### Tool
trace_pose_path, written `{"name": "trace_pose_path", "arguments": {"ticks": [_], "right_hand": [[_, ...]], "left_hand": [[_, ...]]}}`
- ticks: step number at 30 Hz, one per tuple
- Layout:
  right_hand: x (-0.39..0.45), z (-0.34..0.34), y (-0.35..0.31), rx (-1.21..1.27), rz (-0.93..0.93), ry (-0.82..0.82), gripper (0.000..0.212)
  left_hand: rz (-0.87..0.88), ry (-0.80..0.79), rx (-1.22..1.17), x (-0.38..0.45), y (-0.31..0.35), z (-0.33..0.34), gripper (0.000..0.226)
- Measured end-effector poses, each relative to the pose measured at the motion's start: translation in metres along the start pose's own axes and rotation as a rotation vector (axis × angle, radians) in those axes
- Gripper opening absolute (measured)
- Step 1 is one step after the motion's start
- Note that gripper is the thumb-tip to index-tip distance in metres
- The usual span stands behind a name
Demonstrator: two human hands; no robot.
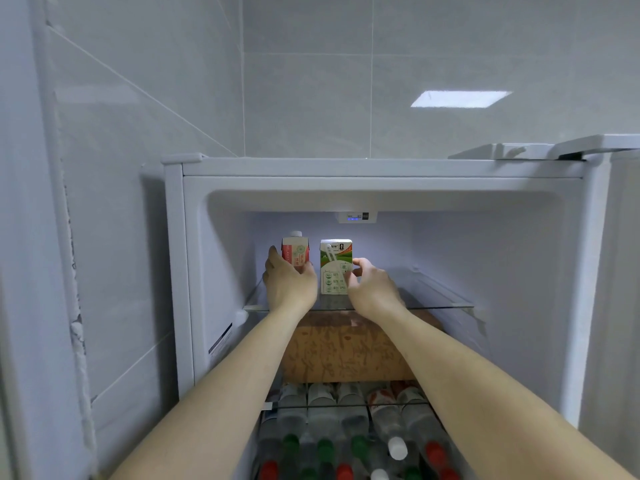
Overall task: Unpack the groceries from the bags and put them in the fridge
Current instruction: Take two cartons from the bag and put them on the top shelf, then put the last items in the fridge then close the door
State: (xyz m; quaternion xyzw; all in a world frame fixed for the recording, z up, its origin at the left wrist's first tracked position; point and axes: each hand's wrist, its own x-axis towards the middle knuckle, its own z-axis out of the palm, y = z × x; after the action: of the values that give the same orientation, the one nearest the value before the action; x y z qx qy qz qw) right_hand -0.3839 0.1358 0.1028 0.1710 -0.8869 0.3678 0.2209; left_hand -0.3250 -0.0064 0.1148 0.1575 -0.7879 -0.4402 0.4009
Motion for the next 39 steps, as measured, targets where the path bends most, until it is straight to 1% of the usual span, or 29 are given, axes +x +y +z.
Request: {"name": "trace_pose_path", "arguments": {"ticks": [2,5,8,9,11,13,14,16,18,19,21,24,25,26,27,29,32,34,36,39], "right_hand": [[-0.006,-0.002,-0.002,0.001,-0.008,0.026,0.044],[-0.022,-0.005,-0.003,0.010,-0.046,0.092,0.045],[-0.046,-0.005,-0.005,-0.035,-0.134,0.135,0.053],[-0.055,-0.003,-0.006,-0.035,-0.163,0.175,0.055],[-0.080,0.000,-0.013,0.123,-0.147,0.281,0.057],[-0.115,0.000,-0.023,0.370,-0.124,0.351,0.054],[-0.134,0.001,-0.027,0.471,-0.130,0.352,0.052],[-0.173,0.006,-0.030,0.566,-0.158,0.313,0.050],[-0.208,0.014,-0.025,0.564,-0.180,0.190,0.051],[-0.223,0.016,-0.021,0.538,-0.181,0.091,0.052],[-0.247,0.016,-0.013,0.436,-0.154,-0.193,0.054],[-0.267,0.010,-0.006,0.141,-0.173,-0.697,0.067],[-0.272,0.008,-0.007,0.059,-0.195,-0.825,0.070],[-0.278,0.007,-0.011,0.020,-0.217,-0.915,0.071],[-0.284,0.006,-0.016,0.018,-0.241,-0.971,0.071],[-0.298,0.006,-0.027,0.052,-0.317,-1.009,0.069],[-0.324,0.004,-0.042,0.085,-0.451,-1.069,0.065],[-0.341,0.001,-0.049,0.134,-0.511,-1.151,0.063],[-0.362,0.000,-0.053,0.176,-0.566,-1.238,0.062],[-0.401,0.003,-0.058,0.227,-0.668,-1.323,0.061]], "left_hand": [[0.004,0.011,-0.032,-0.005,0.001,-0.004,0.072],[0.015,-0.021,-0.034,-0.026,0.002,-0.013,0.073],[0.095,-0.023,-0.079,-0.062,0.004,-0.031,0.066],[0.125,-0.015,-0.107,-0.075,0.002,-0.038,0.062],[0.188,0.002,-0.151,-0.101,-0.005,-0.055,0.055],[0.230,0.013,-0.159,-0.129,-0.017,-0.074,0.050],[0.246,0.020,-0.126,-0.145,-0.025,-0.084,0.048],[0.290,0.013,-0.013,-0.178,-0.041,-0.107,0.046],[0.312,-0.029,0.096,-0.210,-0.059,-0.128,0.047],[0.307,-0.058,0.152,-0.225,-0.068,-0.137,0.047],[0.287,-0.106,0.247,-0.254,-0.083,-0.157,0.047],[0.226,-0.163,0.373,-0.296,-0.099,-0.188,0.049],[0.216,-0.162,0.414,-0.310,-0.106,-0.199,0.048],[0.206,-0.149,0.450,-0.324,-0.113,-0.209,0.048],[0.185,-0.133,0.486,-0.339,-0.117,-0.220,0.048],[0.132,-0.127,0.589,-0.372,-0.123,-0.240,0.052],[-0.004,-0.176,0.766,-0.426,-0.118,-0.268,0.059],[-0.088,-0.191,0.870,-0.465,-0.108,-0.284,0.062],[-0.217,-0.191,0.934,-0.503,-0.092,-0.300,0.064],[-0.375,-0.139,0.970,-0.564,-0.076,-0.320,0.068]]}}
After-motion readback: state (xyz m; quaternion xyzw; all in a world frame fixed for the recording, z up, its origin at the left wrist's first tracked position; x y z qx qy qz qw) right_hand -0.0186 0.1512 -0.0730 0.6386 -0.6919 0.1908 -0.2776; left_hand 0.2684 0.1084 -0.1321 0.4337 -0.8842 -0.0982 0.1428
